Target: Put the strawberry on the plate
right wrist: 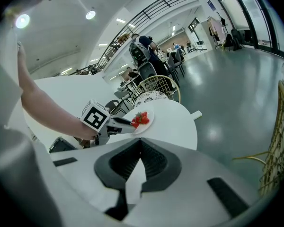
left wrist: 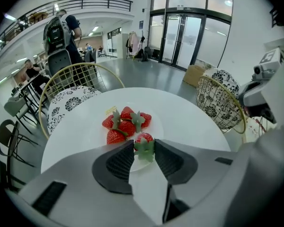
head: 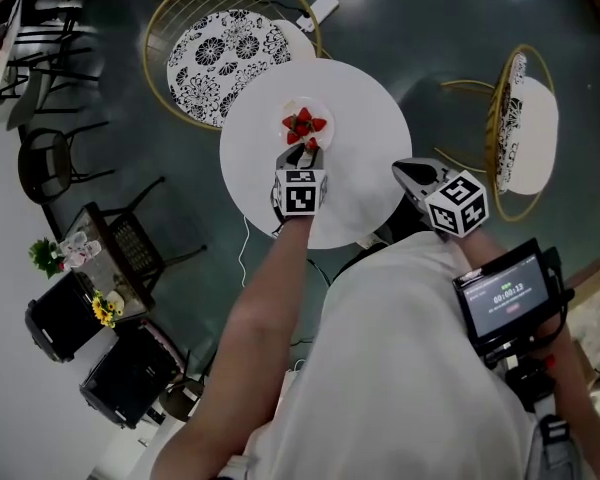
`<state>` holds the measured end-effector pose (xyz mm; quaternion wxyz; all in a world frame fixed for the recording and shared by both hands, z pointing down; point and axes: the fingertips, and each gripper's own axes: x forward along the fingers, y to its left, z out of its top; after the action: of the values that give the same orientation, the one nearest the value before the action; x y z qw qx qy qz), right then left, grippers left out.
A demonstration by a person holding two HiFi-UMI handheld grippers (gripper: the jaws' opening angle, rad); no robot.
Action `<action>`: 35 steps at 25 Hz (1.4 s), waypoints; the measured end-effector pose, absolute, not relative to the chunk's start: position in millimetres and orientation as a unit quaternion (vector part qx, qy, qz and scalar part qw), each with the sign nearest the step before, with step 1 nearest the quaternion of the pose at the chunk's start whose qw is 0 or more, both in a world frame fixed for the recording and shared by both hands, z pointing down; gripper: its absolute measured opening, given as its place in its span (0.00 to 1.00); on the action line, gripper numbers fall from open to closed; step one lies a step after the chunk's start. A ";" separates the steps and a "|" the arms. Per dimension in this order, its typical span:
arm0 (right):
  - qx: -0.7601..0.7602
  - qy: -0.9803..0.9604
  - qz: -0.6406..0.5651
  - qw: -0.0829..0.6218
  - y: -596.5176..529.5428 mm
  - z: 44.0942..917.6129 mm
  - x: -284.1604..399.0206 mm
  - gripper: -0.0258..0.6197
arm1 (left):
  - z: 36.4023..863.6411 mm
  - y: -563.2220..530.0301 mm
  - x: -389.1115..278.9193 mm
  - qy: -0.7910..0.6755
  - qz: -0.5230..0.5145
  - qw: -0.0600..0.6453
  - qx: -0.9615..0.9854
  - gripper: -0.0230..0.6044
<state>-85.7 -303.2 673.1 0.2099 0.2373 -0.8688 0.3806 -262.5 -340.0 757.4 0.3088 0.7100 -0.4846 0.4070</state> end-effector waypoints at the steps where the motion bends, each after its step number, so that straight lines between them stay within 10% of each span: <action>1: 0.237 -0.868 0.382 0.210 -305.8 674.7 -84.5 0.05 | 760.9 -343.7 -262.5 -0.488 0.408 0.309 0.707 0.27; 35: 0.204 -0.888 0.350 0.219 -304.8 667.7 -97.5 0.05 | 735.7 -325.2 -275.7 -0.523 0.382 0.275 0.710 0.35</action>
<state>-97.5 -304.8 667.7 0.2185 0.2042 -0.8879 0.3497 -275.7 -325.2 735.7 0.2753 0.7101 -0.5234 0.3820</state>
